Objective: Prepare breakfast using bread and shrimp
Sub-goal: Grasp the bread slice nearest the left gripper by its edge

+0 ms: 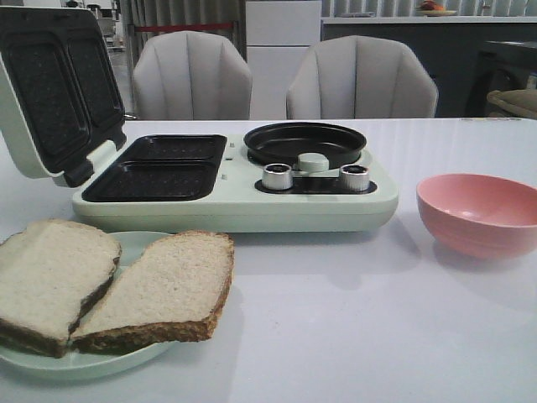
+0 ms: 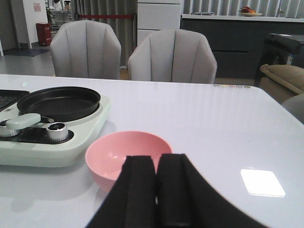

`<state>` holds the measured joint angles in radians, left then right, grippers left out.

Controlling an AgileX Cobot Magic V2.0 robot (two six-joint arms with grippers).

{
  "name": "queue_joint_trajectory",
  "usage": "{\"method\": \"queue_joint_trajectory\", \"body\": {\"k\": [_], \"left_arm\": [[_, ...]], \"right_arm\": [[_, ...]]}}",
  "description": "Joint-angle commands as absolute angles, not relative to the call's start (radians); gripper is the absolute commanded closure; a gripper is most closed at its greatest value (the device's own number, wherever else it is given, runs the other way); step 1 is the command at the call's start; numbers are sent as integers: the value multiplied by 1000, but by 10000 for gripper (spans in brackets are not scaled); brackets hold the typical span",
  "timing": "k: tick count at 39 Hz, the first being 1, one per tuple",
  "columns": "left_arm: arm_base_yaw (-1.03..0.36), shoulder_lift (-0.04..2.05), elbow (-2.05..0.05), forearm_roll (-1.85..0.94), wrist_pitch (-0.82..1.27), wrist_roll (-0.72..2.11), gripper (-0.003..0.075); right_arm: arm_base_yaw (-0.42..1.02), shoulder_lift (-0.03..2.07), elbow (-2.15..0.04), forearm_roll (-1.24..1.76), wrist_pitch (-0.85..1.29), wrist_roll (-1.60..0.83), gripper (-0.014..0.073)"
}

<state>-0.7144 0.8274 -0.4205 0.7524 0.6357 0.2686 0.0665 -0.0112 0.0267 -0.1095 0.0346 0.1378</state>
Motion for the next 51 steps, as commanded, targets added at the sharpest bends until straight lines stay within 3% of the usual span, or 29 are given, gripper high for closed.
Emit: {"method": "queue_joint_trajectory", "body": {"k": [1, 21, 40, 51], "left_arm": [[-733, 920, -453, 830, 579, 242, 167], [-727, 1271, -455, 1018, 530, 190, 167], [-680, 1436, -484, 1248, 530, -16, 174], [-647, 1506, -533, 1294, 513, -80, 224]], "right_arm": [[63, -32, 10, -118, -53, 135, 441], [63, -32, 10, -118, -53, 135, 441], [63, -32, 10, -118, -53, 135, 441], [63, -32, 10, -118, -53, 135, 441]]}}
